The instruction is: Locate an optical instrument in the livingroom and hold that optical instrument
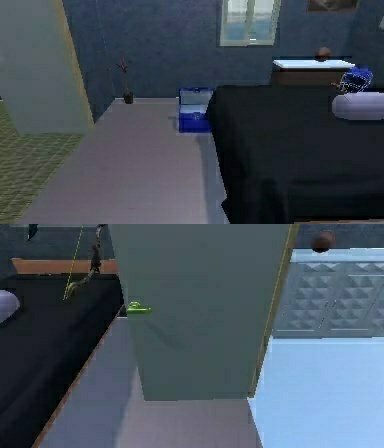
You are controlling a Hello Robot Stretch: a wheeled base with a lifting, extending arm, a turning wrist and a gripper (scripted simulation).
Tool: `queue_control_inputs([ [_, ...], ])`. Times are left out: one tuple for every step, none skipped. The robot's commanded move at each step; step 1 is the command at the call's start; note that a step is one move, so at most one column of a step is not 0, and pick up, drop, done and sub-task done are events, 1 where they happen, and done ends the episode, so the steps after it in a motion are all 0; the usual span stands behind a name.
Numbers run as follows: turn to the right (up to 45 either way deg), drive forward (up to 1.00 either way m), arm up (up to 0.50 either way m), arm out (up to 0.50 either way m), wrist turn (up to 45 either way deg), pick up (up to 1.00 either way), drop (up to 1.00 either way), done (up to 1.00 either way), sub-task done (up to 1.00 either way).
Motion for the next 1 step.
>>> queue_control_inputs([
  [-33.0,0.00,0.00,0.00,0.0,0.00,0.00,0.00,0.00],
])
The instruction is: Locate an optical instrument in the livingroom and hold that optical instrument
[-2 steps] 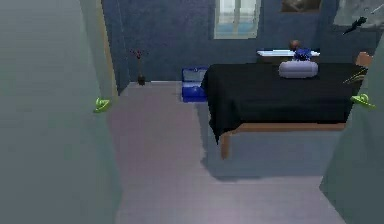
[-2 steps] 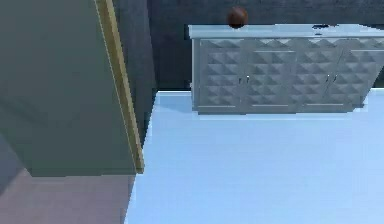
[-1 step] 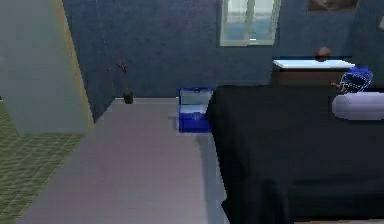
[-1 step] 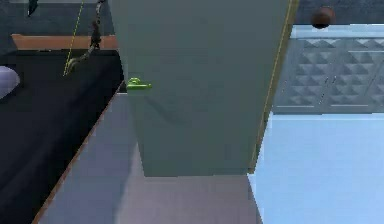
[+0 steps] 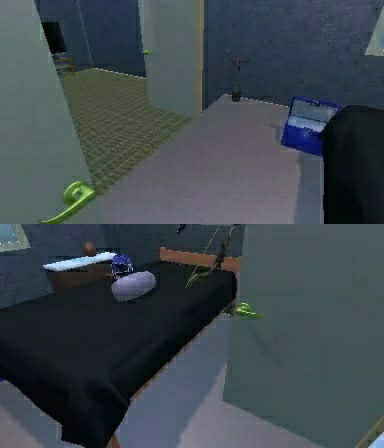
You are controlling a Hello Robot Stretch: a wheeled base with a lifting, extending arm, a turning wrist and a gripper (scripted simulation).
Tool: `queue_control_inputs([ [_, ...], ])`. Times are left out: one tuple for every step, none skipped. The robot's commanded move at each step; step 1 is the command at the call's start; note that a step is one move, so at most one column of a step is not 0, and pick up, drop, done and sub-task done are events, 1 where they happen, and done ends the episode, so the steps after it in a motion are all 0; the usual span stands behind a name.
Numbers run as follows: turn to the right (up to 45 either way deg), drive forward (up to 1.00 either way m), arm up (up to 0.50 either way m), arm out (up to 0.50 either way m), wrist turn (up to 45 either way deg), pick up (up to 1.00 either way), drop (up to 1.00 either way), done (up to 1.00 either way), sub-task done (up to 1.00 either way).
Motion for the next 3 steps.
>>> queue_control_inputs([
  [0.0,0.70,0.00,0.00,0.0,0.00,0.00,0.00,0.00],
  [-33.0,0.00,0.00,0.00,0.0,0.00,0.00,0.00,0.00],
  [0.0,0.80,0.00,0.00,0.0,0.00,0.00,0.00,0.00],
])
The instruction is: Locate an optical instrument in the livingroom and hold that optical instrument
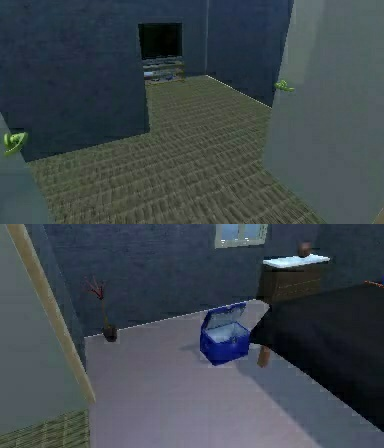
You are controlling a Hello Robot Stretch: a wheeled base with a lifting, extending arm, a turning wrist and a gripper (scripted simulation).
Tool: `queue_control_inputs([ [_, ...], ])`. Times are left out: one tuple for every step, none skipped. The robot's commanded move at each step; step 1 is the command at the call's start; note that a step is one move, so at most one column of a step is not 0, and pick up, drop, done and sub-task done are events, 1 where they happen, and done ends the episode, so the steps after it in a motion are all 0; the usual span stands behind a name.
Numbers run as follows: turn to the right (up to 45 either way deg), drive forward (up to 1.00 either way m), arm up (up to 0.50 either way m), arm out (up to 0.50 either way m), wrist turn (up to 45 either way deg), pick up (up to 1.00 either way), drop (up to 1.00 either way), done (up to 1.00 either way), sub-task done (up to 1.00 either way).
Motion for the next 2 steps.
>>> queue_control_inputs([
  [-27.0,0.00,0.00,0.00,0.0,0.00,0.00,0.00,0.00],
  [0.0,1.00,0.00,0.00,0.0,0.00,0.00,0.00,0.00],
])
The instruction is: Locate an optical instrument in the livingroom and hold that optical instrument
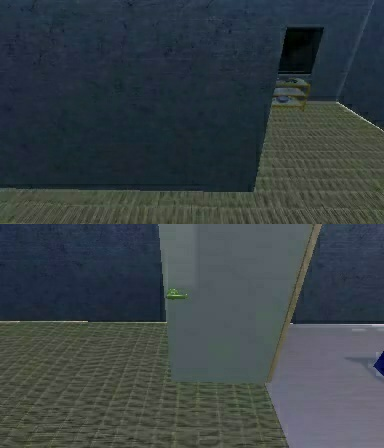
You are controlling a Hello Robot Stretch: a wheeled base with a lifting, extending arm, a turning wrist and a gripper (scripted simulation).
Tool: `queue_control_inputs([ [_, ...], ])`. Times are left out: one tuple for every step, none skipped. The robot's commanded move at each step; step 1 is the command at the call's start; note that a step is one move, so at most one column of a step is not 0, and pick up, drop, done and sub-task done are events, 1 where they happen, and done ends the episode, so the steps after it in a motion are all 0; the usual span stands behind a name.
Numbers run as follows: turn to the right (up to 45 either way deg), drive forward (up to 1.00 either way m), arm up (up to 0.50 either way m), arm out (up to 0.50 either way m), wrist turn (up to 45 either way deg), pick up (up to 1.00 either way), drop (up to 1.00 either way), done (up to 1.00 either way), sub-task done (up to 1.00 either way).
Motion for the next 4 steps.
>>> queue_control_inputs([
  [0.0,0.25,0.00,0.00,0.0,0.00,0.00,0.00,0.00],
  [-45.0,0.00,0.00,0.00,0.0,0.00,0.00,0.00,0.00],
  [-6.0,0.00,0.00,0.00,0.0,0.00,0.00,0.00,0.00],
  [0.0,0.20,0.00,0.00,0.0,0.00,0.00,0.00,0.00],
])
